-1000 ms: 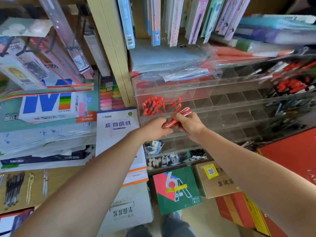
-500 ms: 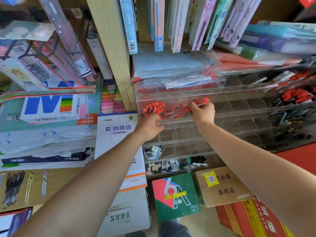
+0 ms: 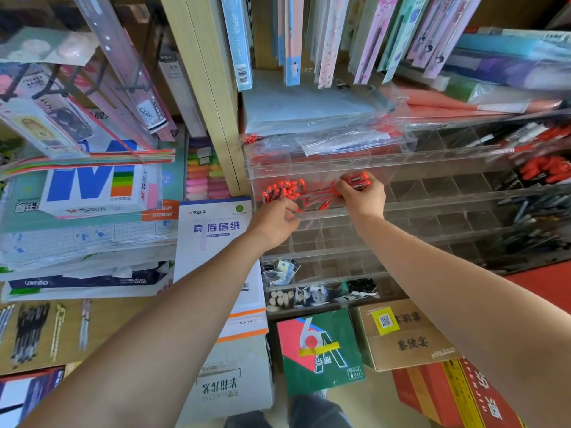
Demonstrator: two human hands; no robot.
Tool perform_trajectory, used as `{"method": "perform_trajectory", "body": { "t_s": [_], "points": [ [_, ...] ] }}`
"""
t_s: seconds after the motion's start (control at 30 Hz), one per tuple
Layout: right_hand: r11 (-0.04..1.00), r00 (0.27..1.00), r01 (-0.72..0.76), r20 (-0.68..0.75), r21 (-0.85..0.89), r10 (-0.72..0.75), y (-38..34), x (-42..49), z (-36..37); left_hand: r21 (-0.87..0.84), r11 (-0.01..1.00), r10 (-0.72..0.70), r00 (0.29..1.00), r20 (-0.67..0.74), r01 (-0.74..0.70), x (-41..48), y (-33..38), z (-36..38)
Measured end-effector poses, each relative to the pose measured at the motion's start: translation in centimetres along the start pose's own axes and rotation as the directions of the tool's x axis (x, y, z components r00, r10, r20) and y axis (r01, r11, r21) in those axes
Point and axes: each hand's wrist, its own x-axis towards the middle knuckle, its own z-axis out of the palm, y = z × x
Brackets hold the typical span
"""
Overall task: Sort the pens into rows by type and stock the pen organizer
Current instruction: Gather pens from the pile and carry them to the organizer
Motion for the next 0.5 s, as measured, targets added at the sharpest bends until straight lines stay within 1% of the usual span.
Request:
{"method": "perform_trajectory", "body": {
  "t_s": [0.07, 0.2, 0.3, 0.43, 0.5],
  "points": [
    [1.0, 1.0, 0.012, 0.01, 0.003, -0.013, 0.1, -0.1, 0.0, -0.007, 1.0, -0.006, 1.0, -0.002, 0.006, 0.0, -0.1, -0.1],
    [0.999, 0.998, 0.053, -0.023, -0.003, -0.053, 0.2, 0.1, -0.4, 0.011, 1.0, 0.003, 1.0, -0.016, -0.002, 0.0, -0.1, -0.2],
    [0.993, 0.995, 0.094, -0.018, -0.066, -0.096, 0.3, 0.1, -0.6, 0.042, 0.999, 0.012, 0.999, -0.034, -0.011, 0.1, -0.2, -0.2],
    [0.987, 0.988, 0.103, 0.125, -0.126, -0.087, 0.8, -0.1, 0.1, 0.058, 0.998, 0.019, 0.999, -0.037, -0.017, 0.3, -0.4, 0.0],
    [0.979, 0.983, 0.116, 0.162, -0.168, -0.088, 1.0, -0.3, 0.6, 0.062, 0.998, 0.021, 0.999, -0.04, -0.019, 0.5, -0.5, 0.0]
  ]
}}
